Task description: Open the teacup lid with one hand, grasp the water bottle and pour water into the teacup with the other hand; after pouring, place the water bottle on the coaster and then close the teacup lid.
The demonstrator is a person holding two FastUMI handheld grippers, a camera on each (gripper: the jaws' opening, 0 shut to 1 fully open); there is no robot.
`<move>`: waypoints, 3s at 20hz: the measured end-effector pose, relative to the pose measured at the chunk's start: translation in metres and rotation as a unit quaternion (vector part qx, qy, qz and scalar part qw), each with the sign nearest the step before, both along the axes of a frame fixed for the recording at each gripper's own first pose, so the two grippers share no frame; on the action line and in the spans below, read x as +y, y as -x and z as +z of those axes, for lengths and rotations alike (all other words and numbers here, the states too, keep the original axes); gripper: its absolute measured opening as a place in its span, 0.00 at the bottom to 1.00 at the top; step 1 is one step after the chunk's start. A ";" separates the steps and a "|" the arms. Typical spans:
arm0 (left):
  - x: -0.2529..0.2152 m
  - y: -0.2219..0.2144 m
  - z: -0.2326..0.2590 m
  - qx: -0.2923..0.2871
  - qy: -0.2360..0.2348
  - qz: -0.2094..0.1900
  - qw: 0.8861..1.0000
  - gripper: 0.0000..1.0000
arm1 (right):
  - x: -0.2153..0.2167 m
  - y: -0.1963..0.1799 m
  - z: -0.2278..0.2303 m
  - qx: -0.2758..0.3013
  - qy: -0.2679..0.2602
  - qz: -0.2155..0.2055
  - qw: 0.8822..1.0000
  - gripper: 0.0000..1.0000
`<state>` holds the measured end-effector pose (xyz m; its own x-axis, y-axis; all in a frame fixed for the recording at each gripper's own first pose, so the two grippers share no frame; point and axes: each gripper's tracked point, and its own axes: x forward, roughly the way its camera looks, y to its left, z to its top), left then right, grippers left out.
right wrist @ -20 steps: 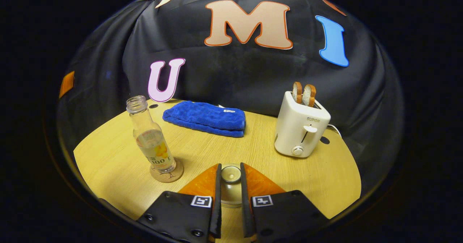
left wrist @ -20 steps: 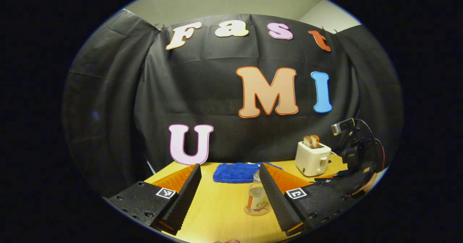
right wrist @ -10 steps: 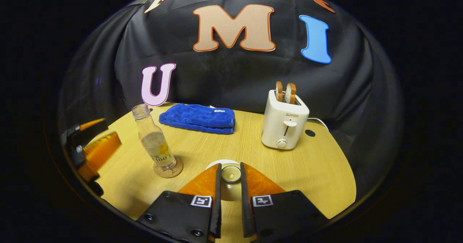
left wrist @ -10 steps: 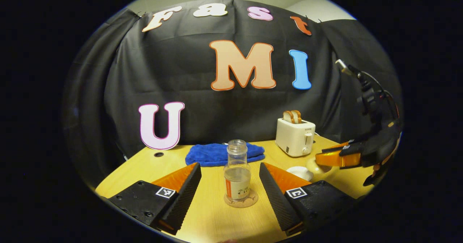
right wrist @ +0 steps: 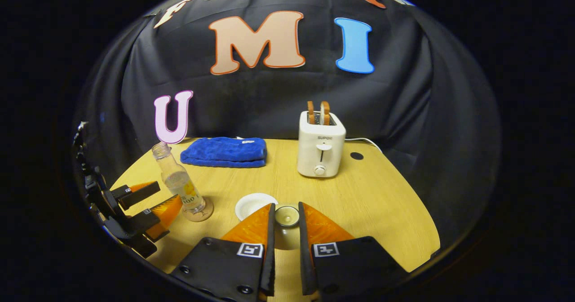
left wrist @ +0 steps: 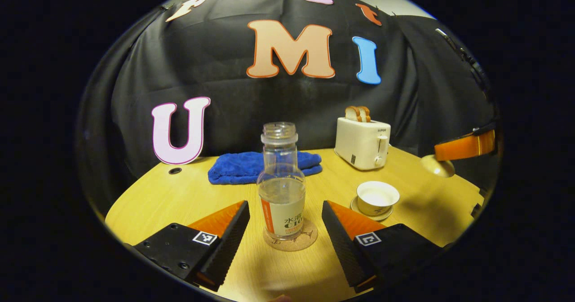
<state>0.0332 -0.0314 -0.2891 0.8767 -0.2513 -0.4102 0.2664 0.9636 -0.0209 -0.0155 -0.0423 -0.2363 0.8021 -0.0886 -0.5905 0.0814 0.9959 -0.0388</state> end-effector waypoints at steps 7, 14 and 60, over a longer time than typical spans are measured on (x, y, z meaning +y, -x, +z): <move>-0.008 -0.015 -0.030 0.014 -0.026 -0.033 0.999 0.95 | -0.033 0.028 -0.001 0.013 0.014 -0.055 0.998 0.27; -0.013 -0.030 -0.045 0.019 -0.042 -0.050 0.998 0.96 | -0.051 0.048 0.003 0.018 0.024 -0.082 0.996 0.27; -0.009 -0.031 -0.042 0.054 -0.584 -0.240 0.773 0.70 | -0.071 0.042 -0.041 0.028 -0.074 0.043 0.996 0.26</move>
<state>0.0644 -0.0407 -0.3311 0.7423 0.0605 -0.6673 0.6568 0.1316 0.7425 -0.0571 -0.1136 -0.2774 0.7680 0.0709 -0.6365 -0.0031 0.9943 0.1070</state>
